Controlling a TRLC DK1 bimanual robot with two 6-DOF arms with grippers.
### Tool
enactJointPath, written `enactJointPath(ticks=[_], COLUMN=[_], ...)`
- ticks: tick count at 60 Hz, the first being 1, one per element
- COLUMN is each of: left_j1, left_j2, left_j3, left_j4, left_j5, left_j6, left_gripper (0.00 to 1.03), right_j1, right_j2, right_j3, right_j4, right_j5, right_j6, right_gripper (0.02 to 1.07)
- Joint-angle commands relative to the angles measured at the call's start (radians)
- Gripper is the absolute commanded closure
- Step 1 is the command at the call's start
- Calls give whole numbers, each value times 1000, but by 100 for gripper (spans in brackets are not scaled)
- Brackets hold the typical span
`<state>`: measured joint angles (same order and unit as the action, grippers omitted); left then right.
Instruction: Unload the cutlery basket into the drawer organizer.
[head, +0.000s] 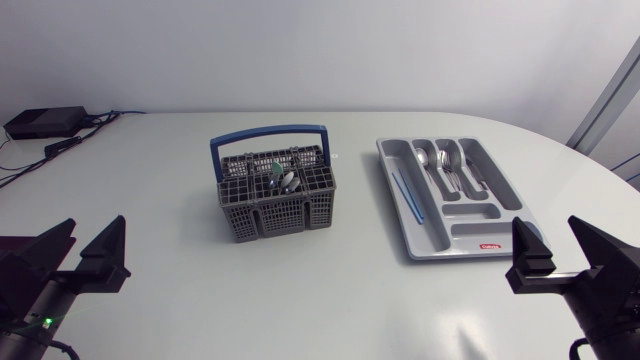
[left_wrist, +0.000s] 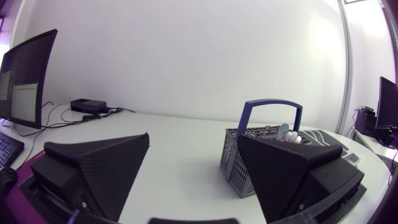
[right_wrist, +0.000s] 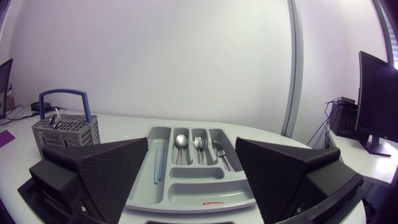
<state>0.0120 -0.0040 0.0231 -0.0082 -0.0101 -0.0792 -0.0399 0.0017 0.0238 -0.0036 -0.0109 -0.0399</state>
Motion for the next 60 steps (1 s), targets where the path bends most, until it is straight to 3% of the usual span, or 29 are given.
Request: enactJointPath(ticks=[1,33,47,60], left_j1=[2,2,3,-14], left_j2=[-10,-10,1,213], left_j3=[-22,-17,126,278], left_j4=[2,1,-56,-49], left_j5=[-8,-8,-8,-8], left_j6=[-22,-19,-17,-17], left_gripper=[4,5,5,5], right_j1=[8,9,109,158], right_j2=[-8,-9,9,248], right_j3=[-24,-24,62,153], right_j4=[-6,4,7,109], right_j5=[2,2,38,68], right_j6=[28,23,25,23], right_gripper=[6,6,6,6])
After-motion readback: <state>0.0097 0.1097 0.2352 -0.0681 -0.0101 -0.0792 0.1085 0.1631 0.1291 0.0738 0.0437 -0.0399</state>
